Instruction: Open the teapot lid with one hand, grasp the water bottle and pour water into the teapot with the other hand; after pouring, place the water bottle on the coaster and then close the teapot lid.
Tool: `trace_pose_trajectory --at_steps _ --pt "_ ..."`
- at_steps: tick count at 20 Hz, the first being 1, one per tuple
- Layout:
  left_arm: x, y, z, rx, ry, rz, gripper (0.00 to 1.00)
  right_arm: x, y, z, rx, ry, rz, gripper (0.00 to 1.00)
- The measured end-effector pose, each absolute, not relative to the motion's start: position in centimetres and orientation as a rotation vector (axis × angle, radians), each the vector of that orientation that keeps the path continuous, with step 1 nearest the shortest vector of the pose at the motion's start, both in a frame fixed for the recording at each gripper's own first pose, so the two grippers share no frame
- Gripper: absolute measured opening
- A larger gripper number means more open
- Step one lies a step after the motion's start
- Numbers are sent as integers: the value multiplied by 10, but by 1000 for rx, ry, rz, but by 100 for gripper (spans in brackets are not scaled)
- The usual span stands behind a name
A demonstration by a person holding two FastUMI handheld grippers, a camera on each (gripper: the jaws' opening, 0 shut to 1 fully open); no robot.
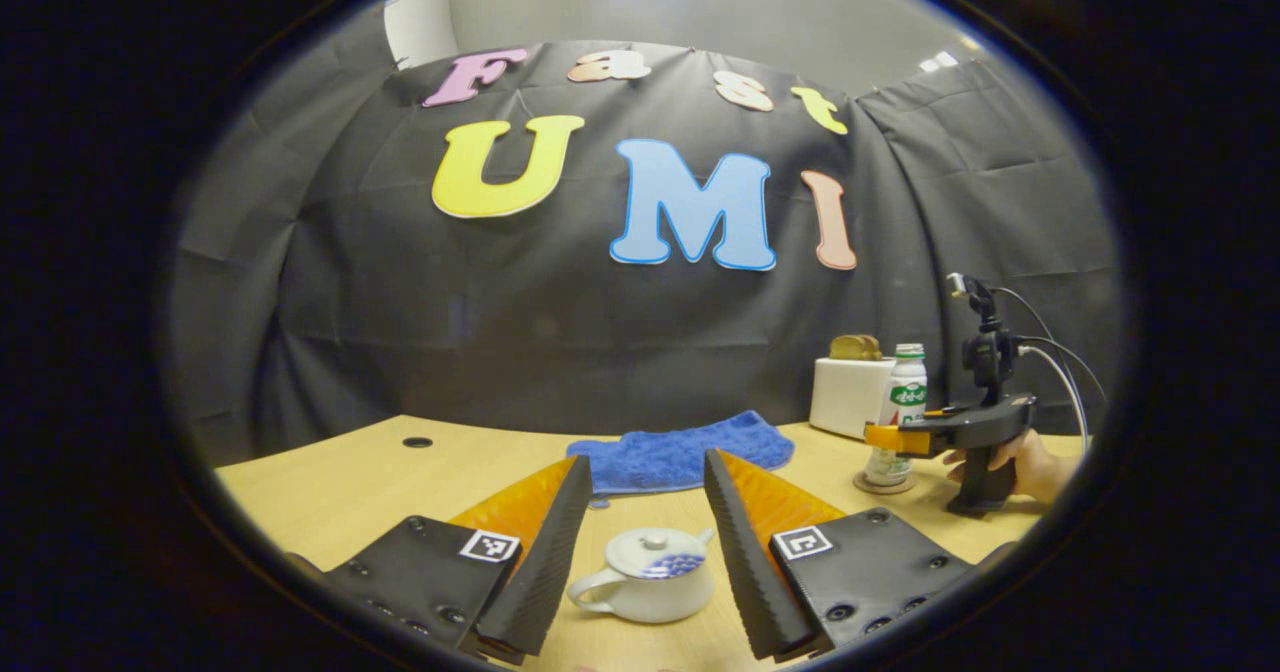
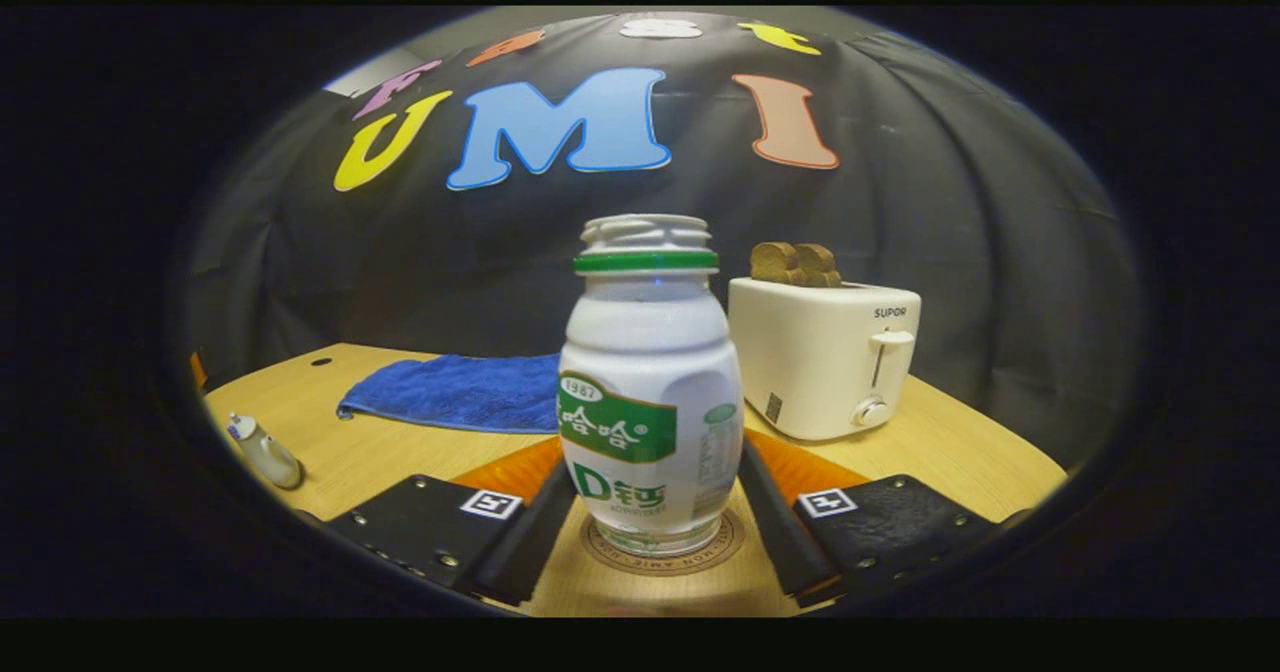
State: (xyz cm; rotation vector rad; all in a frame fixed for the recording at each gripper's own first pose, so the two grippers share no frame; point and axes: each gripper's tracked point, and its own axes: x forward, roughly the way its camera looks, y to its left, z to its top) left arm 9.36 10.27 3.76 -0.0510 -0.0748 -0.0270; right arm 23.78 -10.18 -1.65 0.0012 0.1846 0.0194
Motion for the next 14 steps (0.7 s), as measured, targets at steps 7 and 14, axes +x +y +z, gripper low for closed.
trace_pose_trajectory --at_steps 7,14 --pt "88 112 48 -74 -108 -11 72 203 -95 4 -34 134 -16 99" --pt "47 86 41 -107 -52 -6 98 94 -75 23 30 103 -80 99"
